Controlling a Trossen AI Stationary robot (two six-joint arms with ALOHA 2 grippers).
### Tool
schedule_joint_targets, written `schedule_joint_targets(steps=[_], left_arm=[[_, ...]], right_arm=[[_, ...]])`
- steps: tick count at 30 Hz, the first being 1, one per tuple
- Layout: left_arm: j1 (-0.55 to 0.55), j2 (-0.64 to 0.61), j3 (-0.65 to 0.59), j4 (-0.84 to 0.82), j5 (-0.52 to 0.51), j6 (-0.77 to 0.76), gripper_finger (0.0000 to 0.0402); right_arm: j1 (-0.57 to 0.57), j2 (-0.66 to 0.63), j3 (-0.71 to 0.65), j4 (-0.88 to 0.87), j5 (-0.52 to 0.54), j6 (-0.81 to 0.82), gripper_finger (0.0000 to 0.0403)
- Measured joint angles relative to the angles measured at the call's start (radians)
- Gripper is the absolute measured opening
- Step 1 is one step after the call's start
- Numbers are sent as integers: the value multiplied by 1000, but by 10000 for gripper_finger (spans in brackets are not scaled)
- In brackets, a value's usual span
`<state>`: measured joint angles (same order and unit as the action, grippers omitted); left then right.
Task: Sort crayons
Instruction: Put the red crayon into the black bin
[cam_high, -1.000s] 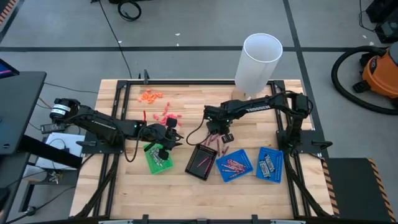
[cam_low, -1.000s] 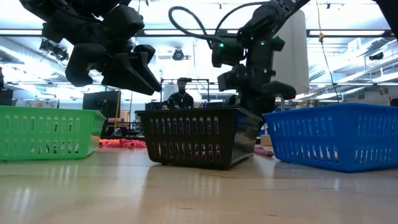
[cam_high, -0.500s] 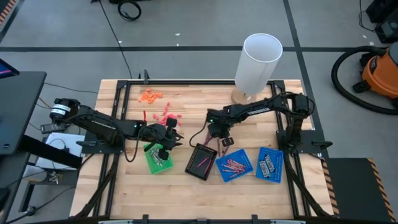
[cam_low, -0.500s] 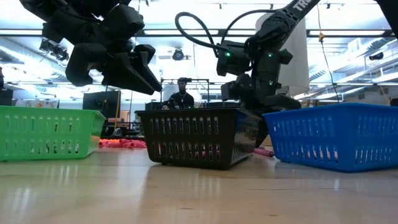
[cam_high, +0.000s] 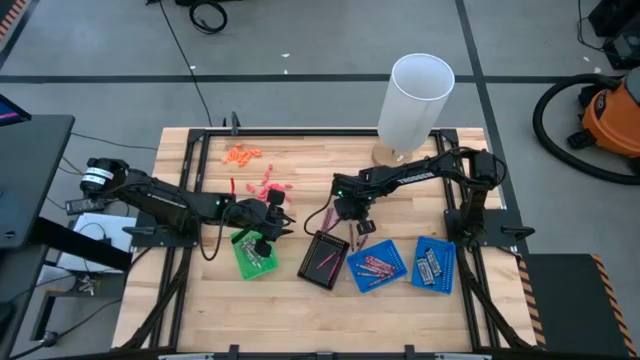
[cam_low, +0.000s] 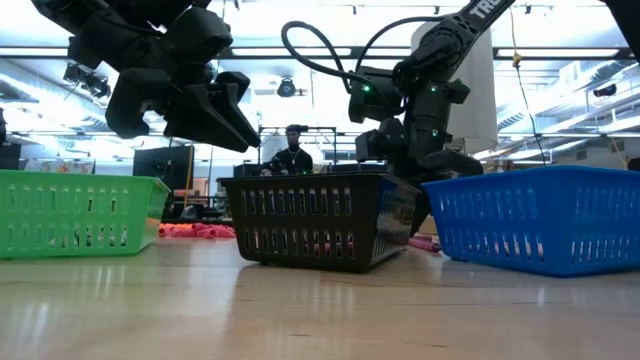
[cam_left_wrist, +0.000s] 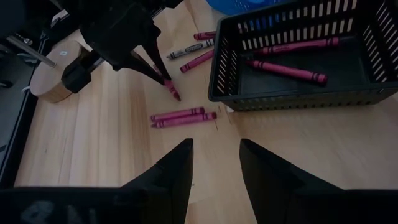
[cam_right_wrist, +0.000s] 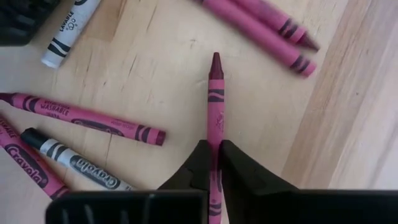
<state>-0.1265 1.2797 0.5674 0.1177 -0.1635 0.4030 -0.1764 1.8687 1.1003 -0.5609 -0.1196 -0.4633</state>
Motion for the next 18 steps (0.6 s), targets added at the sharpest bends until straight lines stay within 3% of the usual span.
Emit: schedule_joint_targets(steps=[18], left_arm=[[-21, -14, 1, -5, 0, -36, 141]], right_arm=[[64, -1, 176, -253, 104, 46, 32]])
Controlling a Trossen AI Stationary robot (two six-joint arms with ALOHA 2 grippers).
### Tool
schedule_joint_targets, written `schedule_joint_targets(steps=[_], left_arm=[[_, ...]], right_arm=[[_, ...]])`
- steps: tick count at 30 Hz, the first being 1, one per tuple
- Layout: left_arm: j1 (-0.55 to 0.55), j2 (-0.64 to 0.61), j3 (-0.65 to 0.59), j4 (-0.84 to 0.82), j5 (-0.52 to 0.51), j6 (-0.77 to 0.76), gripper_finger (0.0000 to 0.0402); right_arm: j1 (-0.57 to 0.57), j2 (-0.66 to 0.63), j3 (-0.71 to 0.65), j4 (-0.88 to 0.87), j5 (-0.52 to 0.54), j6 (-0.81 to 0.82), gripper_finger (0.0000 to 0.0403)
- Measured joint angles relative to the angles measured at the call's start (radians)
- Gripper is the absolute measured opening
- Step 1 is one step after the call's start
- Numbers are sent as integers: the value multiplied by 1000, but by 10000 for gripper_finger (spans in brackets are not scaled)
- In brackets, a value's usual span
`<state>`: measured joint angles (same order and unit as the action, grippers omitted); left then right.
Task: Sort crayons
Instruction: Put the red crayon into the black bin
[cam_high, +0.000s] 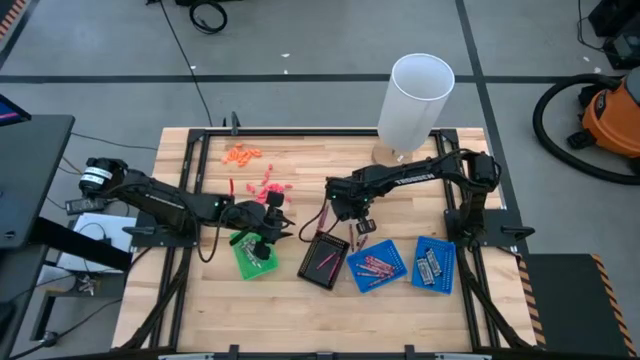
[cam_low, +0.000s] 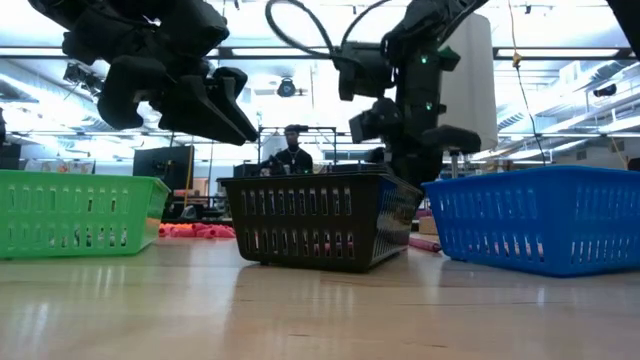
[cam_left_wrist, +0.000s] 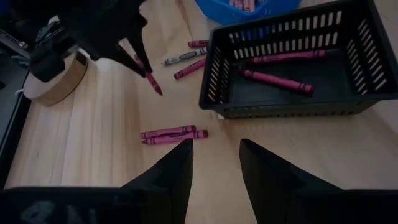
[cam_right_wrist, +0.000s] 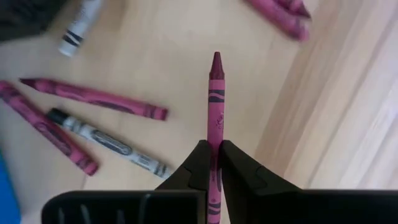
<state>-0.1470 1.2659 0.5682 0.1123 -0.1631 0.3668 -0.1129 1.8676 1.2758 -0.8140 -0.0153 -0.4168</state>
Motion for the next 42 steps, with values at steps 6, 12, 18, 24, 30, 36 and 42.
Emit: schedule_joint_targets(steps=[6, 12, 18, 24, 30, 36, 42], left_arm=[[1, 0, 0, -14, -1, -14, 141], [-3, 0, 0, -10, 0, -27, 141], [-3, 0, 0, -1, -1, -32, 141], [-3, 0, 0, 0, -1, -34, 141], [-3, 0, 0, 4, -8, -39, 141], [-3, 1, 0, 23, -11, -67, 141], [-3, 1, 0, 28, -11, -189, 141]], right_arm=[[46, -23, 37, -16, 22, 15, 32], [100, -44, 78, -1, 3, 32, 32], [166, -44, 92, 99, -67, 24, 32], [206, -43, 92, 203, -147, 47, 32], [248, -21, 64, 321, -218, 81, 32], [283, 41, 63, 355, -211, 104, 32], [288, 82, 62, 326, -146, 108, 48]])
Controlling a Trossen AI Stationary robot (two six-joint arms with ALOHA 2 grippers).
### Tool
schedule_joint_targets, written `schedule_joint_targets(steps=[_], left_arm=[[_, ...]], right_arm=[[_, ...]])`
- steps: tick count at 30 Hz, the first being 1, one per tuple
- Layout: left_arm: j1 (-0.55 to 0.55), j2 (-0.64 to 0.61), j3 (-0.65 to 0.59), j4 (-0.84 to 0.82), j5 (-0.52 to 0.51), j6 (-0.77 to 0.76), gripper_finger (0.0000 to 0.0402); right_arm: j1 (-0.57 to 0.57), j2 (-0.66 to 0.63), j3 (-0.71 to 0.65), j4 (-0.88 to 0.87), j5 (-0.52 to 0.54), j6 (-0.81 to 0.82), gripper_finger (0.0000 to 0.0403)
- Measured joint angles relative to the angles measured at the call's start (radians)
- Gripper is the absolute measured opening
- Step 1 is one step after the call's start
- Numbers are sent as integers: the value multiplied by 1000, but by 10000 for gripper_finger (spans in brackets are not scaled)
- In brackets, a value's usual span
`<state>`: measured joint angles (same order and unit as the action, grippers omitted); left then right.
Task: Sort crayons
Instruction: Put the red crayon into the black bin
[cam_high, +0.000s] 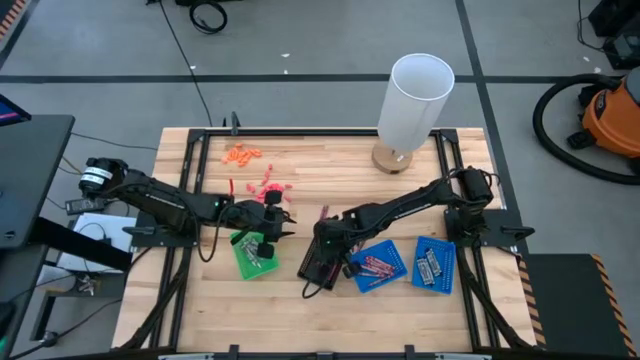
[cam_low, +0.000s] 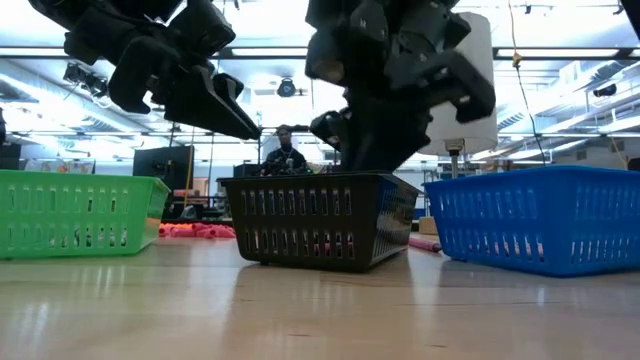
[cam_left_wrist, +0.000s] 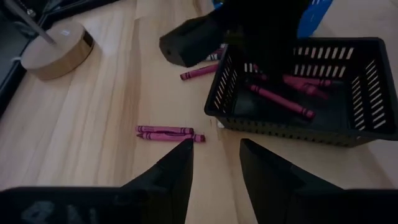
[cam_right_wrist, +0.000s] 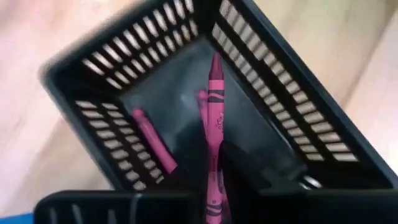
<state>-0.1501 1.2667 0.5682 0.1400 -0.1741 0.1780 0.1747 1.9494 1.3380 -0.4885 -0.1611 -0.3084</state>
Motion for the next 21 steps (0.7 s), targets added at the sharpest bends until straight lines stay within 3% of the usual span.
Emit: schedule_joint_targets(steps=[10, 21], left_arm=[[0, 0, 0, -1, 0, -8, 141], [0, 0, 0, -24, -1, 17, 141]], right_arm=[[-15, 0, 35, -101, 22, 19, 83], [-67, -56, 102, -409, 252, -9, 85]])
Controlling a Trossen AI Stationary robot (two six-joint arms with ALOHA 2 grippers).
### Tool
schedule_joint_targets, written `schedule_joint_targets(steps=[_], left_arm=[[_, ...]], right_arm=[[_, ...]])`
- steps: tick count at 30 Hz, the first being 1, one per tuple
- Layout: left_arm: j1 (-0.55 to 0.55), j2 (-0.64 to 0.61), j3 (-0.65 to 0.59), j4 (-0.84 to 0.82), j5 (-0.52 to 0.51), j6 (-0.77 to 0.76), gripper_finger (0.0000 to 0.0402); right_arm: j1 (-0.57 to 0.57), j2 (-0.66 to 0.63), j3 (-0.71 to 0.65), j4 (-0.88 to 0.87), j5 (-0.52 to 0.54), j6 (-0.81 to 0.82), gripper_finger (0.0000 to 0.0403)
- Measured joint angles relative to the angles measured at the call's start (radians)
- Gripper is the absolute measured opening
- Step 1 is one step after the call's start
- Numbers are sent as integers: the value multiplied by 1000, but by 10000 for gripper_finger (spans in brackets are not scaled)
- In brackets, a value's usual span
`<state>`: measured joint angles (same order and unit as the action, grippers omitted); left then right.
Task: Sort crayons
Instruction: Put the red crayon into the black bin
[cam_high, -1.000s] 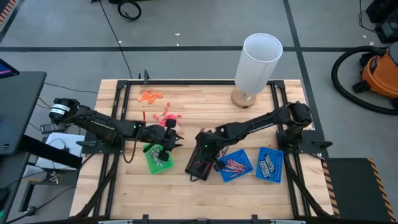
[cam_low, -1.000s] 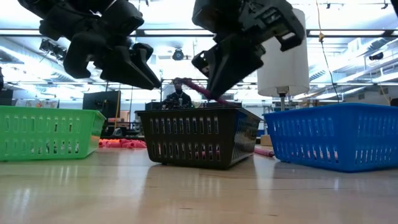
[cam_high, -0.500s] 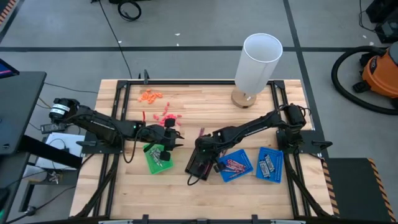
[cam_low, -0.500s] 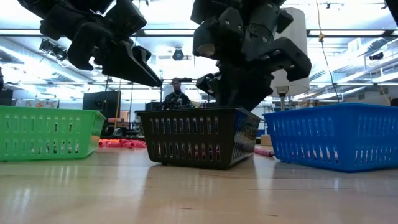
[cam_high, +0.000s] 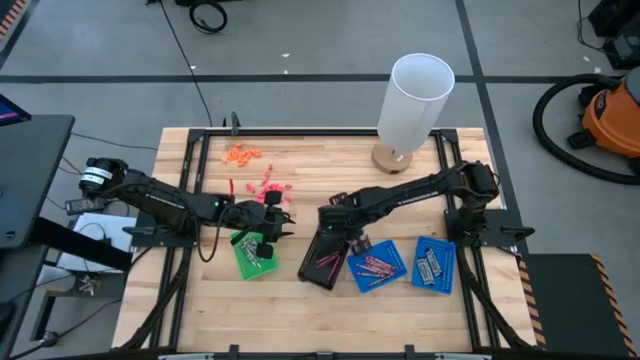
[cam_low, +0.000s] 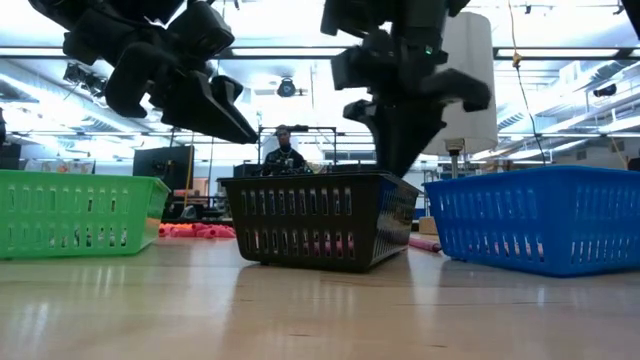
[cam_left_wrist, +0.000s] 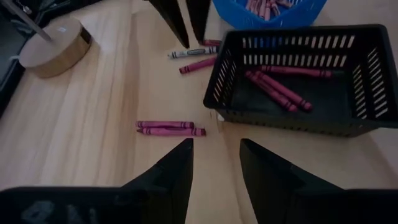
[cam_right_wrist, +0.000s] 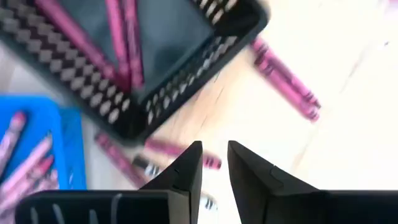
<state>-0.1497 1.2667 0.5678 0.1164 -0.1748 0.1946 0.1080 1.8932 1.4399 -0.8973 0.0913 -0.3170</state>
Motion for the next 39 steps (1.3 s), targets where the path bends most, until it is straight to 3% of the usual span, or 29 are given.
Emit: schedule_joint_targets(steps=[5, 17, 39], left_arm=[[0, 0, 0, -1, 0, 27, 141], [0, 0, 0, -1, 0, 30, 141], [1, 0, 0, -4, 0, 29, 141]], right_arm=[[-34, 2, -30, -34, -27, -73, 86], [-38, 3, -124, 59, -5, -426, 125], [-22, 94, -129, 76, 69, -676, 123]])
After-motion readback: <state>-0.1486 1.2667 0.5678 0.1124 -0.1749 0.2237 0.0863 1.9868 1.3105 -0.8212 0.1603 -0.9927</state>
